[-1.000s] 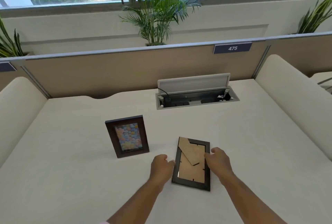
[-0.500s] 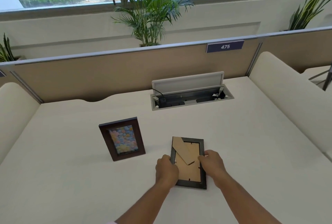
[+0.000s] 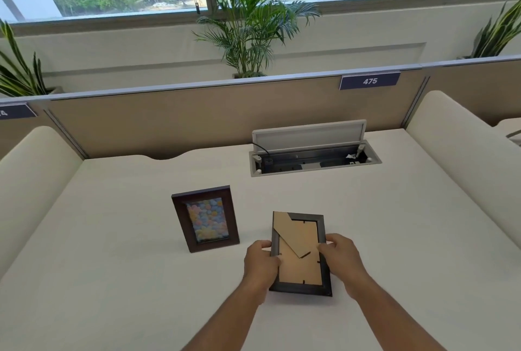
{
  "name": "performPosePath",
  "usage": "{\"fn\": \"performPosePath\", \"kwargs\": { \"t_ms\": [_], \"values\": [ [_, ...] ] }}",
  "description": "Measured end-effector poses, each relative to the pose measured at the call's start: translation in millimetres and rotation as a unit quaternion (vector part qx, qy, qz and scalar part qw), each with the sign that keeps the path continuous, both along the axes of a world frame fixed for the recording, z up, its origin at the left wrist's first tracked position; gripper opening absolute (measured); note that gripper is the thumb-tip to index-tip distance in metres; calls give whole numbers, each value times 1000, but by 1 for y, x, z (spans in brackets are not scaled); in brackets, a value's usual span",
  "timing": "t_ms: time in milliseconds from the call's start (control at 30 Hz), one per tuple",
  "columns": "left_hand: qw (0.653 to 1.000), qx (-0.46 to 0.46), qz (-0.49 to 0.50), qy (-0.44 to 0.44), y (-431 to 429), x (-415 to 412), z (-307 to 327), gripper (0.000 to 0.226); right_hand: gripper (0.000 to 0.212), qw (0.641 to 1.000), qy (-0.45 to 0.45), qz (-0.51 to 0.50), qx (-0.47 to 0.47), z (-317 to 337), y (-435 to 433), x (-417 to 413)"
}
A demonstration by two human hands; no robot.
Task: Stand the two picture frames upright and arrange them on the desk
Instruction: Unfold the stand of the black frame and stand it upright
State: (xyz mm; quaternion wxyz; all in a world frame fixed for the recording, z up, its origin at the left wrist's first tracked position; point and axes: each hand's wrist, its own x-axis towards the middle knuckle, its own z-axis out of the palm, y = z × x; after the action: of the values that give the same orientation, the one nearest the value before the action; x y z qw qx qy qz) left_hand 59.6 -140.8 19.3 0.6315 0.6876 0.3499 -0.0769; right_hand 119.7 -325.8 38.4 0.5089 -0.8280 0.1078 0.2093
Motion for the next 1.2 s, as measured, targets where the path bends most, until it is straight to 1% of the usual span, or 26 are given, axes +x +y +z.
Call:
{"fn": "performPosePath", "kwargs": {
  "t_ms": [67, 133, 233, 267, 300, 333, 367, 433, 500, 600, 767, 900, 1000, 1033, 1133, 1200],
  "values": [
    [999, -47, -12, -17, 3, -2, 3, 33, 17, 1000, 8, -3, 12, 1, 1, -2],
    [996, -81, -28, -27, 6, -5, 8, 35, 17, 999, 22, -15, 25, 0, 0, -1],
    [994, -101, -35, -37, 9, -11, 12, 37, 16, 999, 32, -16, 41, 6, 0, 1],
    [993, -108, -36, -42, 10, -13, 13, 37, 21, 999, 24, -13, 37, 8, 1, 2],
    [992, -114, -37, -47, 11, -15, 14, 37, 30, 1000, -3, -9, 19, 11, 2, 3],
    [991, -119, -39, -51, 11, -17, 16, 37, 43, 999, -49, -2, -13, 16, 4, 4],
    [990, -117, -46, -55, 11, -19, 19, 38, 50, 994, -103, 8, -46, 21, 6, 4],
    [990, -109, -59, -60, 10, -22, 23, 38, 53, 973, -198, 51, -106, 31, 15, 7],
    [991, -102, -68, -61, 7, -25, 26, 38, 48, 950, -245, 113, -159, 40, 25, 12],
    [990, -107, -70, -66, 5, -28, 29, 39, 46, 924, -259, 192, -207, 48, 37, 19],
    [987, -118, -70, -83, 9, -32, 36, 41, 47, 900, -227, 277, -249, 55, 45, 26],
    [988, -114, -58, -88, 14, -32, 42, 39, 48, 905, -227, 286, -220, 63, 50, 23],
    [990, -105, -49, -84, 17, -32, 41, 37, 54, 922, -230, 271, -158, 68, 50, 20],
    [990, -102, -45, -82, 17, -32, 41, 36, 53, 928, -231, 261, -133, 70, 49, 19],
    [992, -95, -37, -78, 20, -32, 40, 35, 39, 941, -231, 238, -62, 74, 46, 16],
    [992, -91, -35, -77, 22, -32, 41, 35, 35, 947, -218, 235, -34, 75, 43, 15]
  ]
}}
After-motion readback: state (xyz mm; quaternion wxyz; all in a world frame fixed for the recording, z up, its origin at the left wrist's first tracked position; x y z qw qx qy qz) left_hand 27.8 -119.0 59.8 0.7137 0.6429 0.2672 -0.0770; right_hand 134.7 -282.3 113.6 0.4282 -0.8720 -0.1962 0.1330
